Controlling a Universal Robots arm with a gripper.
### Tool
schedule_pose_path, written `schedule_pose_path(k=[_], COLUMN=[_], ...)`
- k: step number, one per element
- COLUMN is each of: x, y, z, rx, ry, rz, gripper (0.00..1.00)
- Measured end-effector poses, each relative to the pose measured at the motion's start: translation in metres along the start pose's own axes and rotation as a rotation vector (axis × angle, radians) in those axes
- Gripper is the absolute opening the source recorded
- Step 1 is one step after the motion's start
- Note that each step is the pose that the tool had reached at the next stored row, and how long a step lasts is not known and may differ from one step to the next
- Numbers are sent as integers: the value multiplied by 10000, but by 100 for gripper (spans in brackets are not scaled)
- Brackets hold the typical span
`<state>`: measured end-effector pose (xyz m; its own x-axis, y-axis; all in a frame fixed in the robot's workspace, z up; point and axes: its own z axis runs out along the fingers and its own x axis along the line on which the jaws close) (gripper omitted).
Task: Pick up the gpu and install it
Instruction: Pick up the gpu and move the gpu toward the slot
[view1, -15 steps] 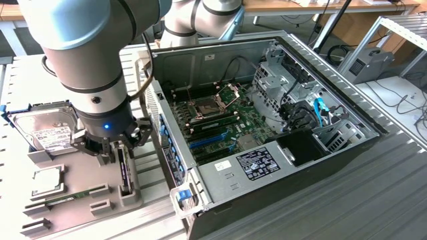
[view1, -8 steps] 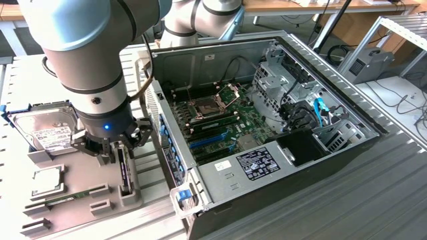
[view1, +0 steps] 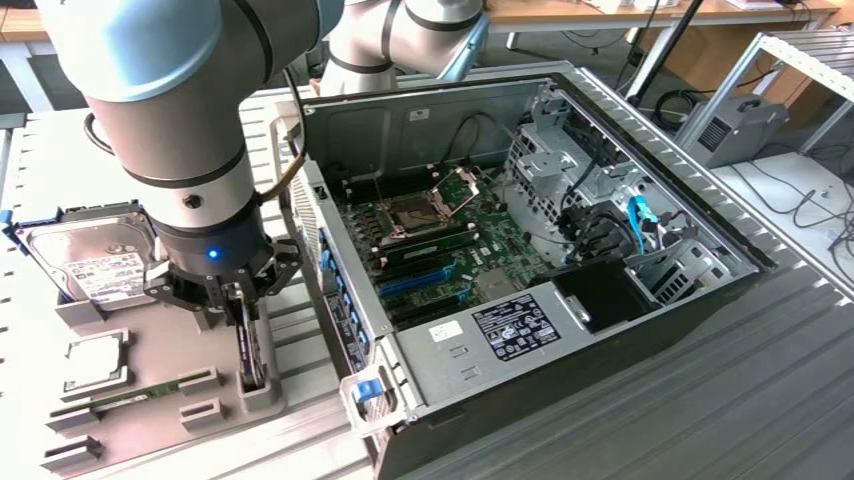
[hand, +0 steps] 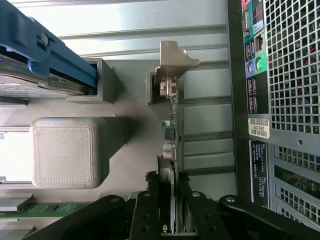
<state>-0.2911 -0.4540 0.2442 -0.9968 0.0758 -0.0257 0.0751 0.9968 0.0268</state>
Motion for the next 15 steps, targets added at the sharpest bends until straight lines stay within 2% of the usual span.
schedule_pose_path(k=[11, 15], x=[0, 0], y=[0, 0], z=[0, 0], rx=[0, 25], ry=[-1, -3], rz=[0, -1], gripper=[26, 26])
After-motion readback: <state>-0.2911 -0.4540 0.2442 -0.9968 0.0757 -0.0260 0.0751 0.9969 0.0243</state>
